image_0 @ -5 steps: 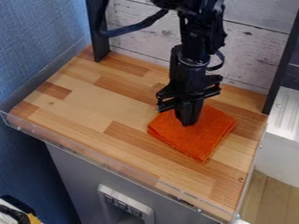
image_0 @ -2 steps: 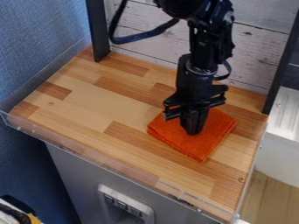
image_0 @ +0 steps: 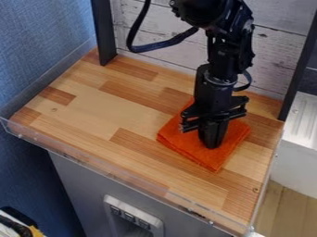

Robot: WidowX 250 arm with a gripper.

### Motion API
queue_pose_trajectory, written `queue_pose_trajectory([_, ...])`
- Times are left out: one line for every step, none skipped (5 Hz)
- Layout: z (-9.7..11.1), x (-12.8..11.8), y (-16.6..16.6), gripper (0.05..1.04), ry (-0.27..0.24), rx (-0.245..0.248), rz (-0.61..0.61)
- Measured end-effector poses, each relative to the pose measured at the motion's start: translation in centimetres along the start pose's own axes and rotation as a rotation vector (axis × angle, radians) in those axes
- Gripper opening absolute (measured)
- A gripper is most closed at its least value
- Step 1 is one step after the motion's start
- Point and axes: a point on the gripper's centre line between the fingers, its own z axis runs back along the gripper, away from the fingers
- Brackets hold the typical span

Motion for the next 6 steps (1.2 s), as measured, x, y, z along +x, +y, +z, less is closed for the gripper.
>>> queue_pose_trajectory([-0.1,-0.2,-0.4,0.059,0.017,-0.029,-0.073])
queue_pose_trajectory([-0.3,-0.6,-0.4,0.059,0.032,-0.044,-0.191])
queue_pose_trajectory([-0.4,-0.9,-0.3,0.059,0.026,-0.069,-0.352])
queue_pose_trajectory([-0.3,-1.0,-0.1,0.084,0.01,-0.092,-0.524])
queue_pose_trajectory([0.5,-0.7,0.7,0.237,0.004,-0.08,-0.658])
queue_pose_trajectory([2.0,1.2,1.8,0.493,-0.02,-0.071,-0.771])
